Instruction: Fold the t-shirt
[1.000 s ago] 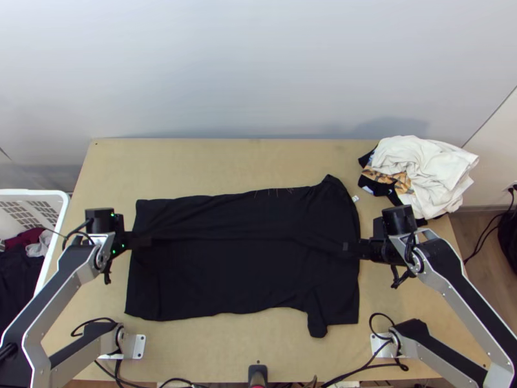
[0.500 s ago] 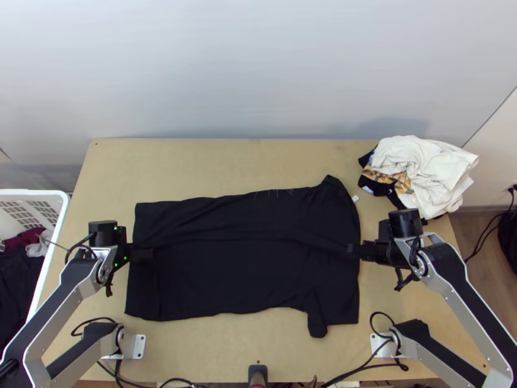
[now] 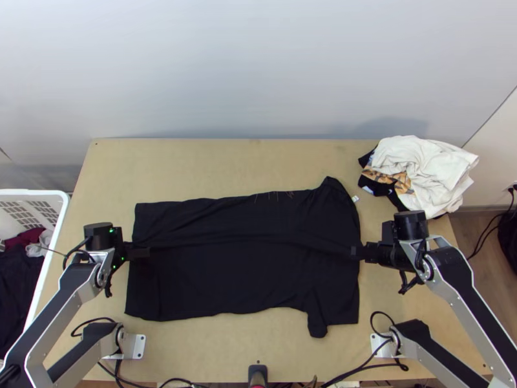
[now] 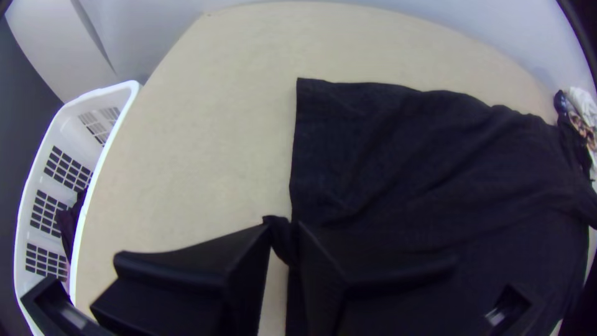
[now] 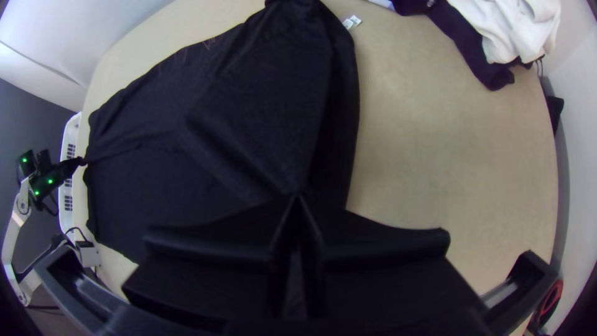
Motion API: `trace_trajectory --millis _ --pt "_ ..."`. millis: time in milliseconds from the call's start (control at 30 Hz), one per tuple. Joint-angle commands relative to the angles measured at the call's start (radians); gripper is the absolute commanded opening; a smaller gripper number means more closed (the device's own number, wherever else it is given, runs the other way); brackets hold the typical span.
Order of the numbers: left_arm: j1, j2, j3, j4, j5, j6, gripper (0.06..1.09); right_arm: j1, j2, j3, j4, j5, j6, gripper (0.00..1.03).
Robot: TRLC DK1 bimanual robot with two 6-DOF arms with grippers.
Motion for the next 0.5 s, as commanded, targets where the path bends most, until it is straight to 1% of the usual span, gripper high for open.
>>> trace_trajectory --millis 0,33,67,100,133,167,333,433,467 --pt "0.000 -0.071 0.004 -0.023 -0.001 -0.069 0.64 0.001 -0.028 0.017 0.000 -0.001 0.003 0.50" --pt "-0.006 -0.072 0.010 -0.052 -0.001 -0.079 0.73 -0.010 -0.031 0.018 0.000 -0.001 0.008 0.65" --pt "-0.006 -0.071 0.018 -0.081 -0.001 -0.089 0.79 -0.021 -0.031 0.020 -0.002 -0.001 0.018 0.80" --pt "-0.006 -0.066 0.027 -0.113 -0.001 -0.098 0.85 -0.030 -0.025 0.023 -0.005 -0.001 0.026 0.89" --pt "-0.008 -0.063 0.033 -0.145 -0.001 -0.098 0.89 -0.035 -0.023 0.024 -0.005 -0.001 0.031 0.94" --pt "-0.008 -0.062 0.042 -0.185 -0.001 -0.096 0.90 -0.041 -0.020 0.026 -0.005 -0.001 0.034 0.99" --pt "-0.034 -0.020 0.157 -0.475 -0.004 -0.021 0.89 -0.045 -0.011 0.058 -0.004 -0.001 0.068 0.99" --pt "-0.034 0.030 0.217 -0.604 0.005 0.028 0.89 -0.041 -0.008 0.081 -0.004 -0.001 0.089 0.99" --pt "-0.034 0.043 0.229 -0.613 0.011 0.048 0.89 -0.038 -0.003 0.089 -0.004 -0.001 0.094 0.99"
